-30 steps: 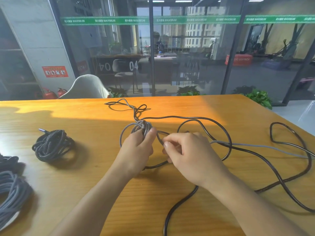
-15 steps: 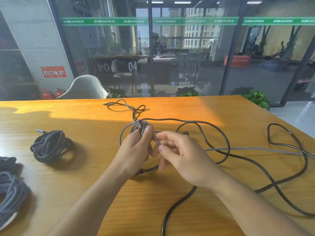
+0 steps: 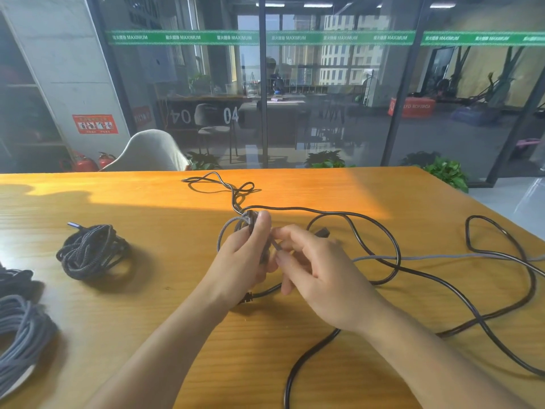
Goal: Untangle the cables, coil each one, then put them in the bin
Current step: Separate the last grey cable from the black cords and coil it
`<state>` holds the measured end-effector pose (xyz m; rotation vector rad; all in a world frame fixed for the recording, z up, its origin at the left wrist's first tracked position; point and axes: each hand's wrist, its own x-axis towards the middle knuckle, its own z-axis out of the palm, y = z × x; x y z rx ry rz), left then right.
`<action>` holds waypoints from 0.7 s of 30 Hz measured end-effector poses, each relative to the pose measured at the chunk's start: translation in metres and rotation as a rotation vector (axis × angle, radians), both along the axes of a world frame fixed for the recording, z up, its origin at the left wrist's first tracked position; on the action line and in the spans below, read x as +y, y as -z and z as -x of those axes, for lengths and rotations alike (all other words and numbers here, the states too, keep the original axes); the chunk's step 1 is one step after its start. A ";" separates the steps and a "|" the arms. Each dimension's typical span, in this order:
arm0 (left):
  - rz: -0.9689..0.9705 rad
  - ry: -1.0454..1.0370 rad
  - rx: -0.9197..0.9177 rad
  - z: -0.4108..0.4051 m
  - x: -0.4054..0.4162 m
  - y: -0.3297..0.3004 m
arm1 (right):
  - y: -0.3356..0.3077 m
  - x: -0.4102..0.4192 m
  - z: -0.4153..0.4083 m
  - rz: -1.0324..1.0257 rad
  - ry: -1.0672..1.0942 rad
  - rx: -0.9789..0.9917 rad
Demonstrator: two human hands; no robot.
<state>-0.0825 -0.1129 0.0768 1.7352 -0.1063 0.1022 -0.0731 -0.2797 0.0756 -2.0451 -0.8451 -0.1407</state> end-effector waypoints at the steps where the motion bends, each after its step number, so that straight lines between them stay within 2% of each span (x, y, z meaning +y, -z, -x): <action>1: 0.031 -0.017 -0.004 0.001 -0.001 -0.002 | 0.001 0.001 0.001 0.034 -0.011 -0.037; 5: 0.104 -0.126 -0.064 0.000 -0.001 -0.006 | 0.006 0.007 0.004 0.261 -0.040 -0.196; 8: 0.100 -0.206 -0.143 -0.005 0.005 -0.006 | 0.009 0.010 0.006 0.233 0.000 -0.282; 12: 0.186 -0.351 -0.180 -0.016 0.028 -0.008 | 0.011 0.008 0.004 0.232 0.191 -0.405; 14: 0.271 -0.373 -0.161 -0.018 0.038 -0.007 | 0.012 0.008 0.004 0.296 0.101 -0.334; 18: 0.459 -0.161 -0.086 -0.012 0.028 -0.008 | 0.018 0.017 0.008 0.324 -0.334 0.110; 21: 0.612 0.124 -0.004 -0.004 0.019 -0.013 | 0.023 0.014 -0.001 0.377 -0.360 0.128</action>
